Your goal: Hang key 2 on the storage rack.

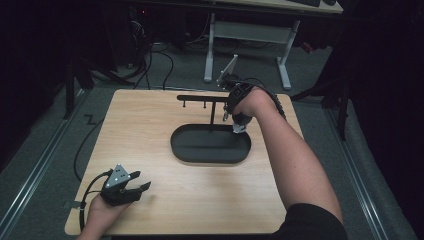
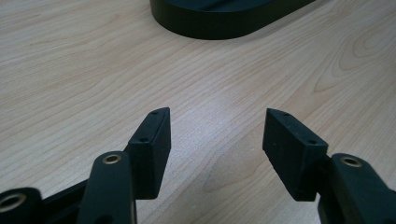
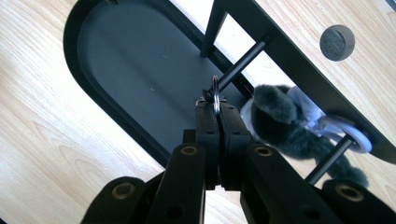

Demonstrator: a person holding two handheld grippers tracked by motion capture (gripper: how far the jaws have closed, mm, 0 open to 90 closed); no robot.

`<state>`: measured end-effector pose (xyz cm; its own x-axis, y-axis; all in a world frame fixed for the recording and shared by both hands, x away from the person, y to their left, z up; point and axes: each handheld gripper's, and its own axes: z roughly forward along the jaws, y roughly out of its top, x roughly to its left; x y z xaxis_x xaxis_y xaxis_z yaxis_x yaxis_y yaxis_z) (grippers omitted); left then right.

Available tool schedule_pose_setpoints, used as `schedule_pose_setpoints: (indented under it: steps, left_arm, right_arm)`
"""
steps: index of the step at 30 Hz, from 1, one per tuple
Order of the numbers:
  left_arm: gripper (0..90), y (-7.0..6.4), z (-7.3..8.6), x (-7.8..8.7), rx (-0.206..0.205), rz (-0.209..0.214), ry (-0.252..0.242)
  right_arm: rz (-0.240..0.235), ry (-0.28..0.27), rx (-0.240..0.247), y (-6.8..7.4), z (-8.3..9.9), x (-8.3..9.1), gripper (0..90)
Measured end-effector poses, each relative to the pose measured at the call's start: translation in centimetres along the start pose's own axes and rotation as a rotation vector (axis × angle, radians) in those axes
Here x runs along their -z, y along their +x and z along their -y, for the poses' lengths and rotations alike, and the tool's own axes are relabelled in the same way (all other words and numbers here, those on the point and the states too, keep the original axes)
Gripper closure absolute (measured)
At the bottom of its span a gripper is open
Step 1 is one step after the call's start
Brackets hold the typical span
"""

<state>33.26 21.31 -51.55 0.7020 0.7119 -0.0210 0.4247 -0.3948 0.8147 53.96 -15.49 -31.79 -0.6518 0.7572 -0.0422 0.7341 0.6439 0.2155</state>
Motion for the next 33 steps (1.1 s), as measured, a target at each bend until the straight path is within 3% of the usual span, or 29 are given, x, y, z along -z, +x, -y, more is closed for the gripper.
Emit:
schedule_pose_setpoints:
  steps: [13,14,19,25,28,33]
  left_arm:
    - [42.4,-0.1,0.0,0.0,-0.004,0.003,0.004]
    - [42.5,-0.1,0.0,0.0,-0.005,0.002,0.004]
    - [42.5,-0.1,0.0,0.0,-0.004,0.003,0.002]
    - [42.5,0.0,0.0,0.0,-0.004,0.003,0.005]
    - [42.4,-0.1,0.0,-0.1,-0.008,0.007,0.009]
    - [42.4,-0.2,-0.1,-0.2,-0.011,0.006,0.012]
  right_arm:
    - [0.021,-0.006,-0.009,-0.1,0.0,-0.5,87.8]
    - [0.038,-0.006,-0.013,-0.1,-0.1,-0.5,83.0]
    - [0.052,-0.006,-0.025,-0.3,0.0,-0.9,76.4]
    - [0.037,-0.021,-0.052,0.0,0.8,-1.3,63.3]
    - [0.022,-0.051,-0.090,-0.1,2.5,-1.7,53.9]
    - [0.002,-0.100,-0.120,0.5,4.8,-2.1,48.3]
